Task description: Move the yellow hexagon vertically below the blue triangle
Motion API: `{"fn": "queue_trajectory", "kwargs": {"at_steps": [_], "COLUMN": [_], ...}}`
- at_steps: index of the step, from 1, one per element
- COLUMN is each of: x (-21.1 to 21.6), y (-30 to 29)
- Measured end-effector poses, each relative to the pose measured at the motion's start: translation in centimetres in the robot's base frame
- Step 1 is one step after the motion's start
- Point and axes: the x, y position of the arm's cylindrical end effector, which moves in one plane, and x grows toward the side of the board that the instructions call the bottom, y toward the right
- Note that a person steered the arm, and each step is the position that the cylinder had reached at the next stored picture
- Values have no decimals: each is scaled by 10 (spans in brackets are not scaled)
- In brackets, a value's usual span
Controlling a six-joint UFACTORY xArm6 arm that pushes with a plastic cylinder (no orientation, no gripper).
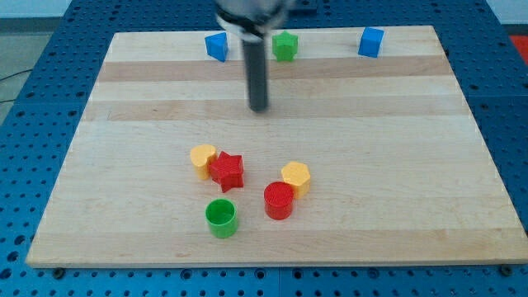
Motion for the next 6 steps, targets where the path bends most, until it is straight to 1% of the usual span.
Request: {"fn": "queue_trajectory", "kwargs": {"at_steps": [1, 2, 4, 5, 6], "x": [96, 137, 67, 44, 13], "y": [72, 61, -51, -38, -44]}}
